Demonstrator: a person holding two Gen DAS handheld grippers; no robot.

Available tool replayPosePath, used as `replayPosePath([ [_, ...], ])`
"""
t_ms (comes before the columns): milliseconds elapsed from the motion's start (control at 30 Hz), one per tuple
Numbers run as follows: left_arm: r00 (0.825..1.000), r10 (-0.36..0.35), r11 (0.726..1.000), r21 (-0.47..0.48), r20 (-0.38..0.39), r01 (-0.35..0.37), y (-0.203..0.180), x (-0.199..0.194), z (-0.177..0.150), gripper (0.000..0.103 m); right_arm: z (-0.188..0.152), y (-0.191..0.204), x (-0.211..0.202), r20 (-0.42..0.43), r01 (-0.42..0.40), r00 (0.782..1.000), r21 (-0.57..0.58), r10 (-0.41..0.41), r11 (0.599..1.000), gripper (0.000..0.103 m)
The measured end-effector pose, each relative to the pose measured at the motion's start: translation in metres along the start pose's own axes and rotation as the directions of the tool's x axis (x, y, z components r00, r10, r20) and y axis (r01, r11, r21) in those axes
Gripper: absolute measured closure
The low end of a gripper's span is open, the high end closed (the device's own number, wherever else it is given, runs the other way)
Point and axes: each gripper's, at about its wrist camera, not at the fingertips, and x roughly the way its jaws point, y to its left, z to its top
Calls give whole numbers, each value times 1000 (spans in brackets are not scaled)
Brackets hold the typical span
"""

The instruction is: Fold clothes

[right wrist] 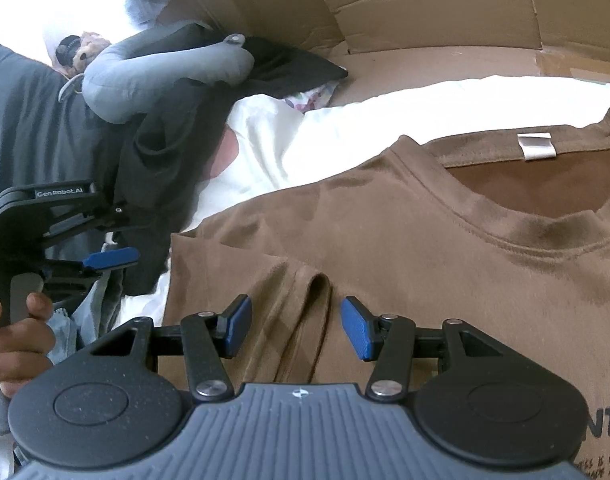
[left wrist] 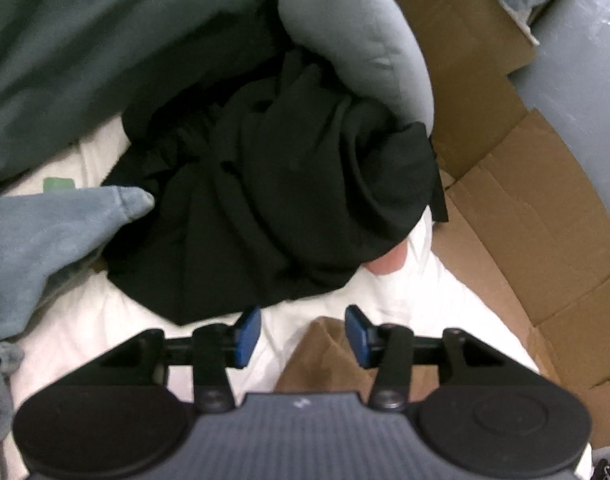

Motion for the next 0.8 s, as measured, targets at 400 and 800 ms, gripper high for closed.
replayPosePath([
  [400, 999, -12, 1000, -3, -40, 12, 2, 19, -9, 54, 2, -6, 14, 18, -38, 999, 38, 37, 999, 50],
  [800, 999, 4, 997, 76, -40, -1, -25, 21, 14, 52, 10, -16, 6, 15, -101, 995, 122, 100, 987, 102],
])
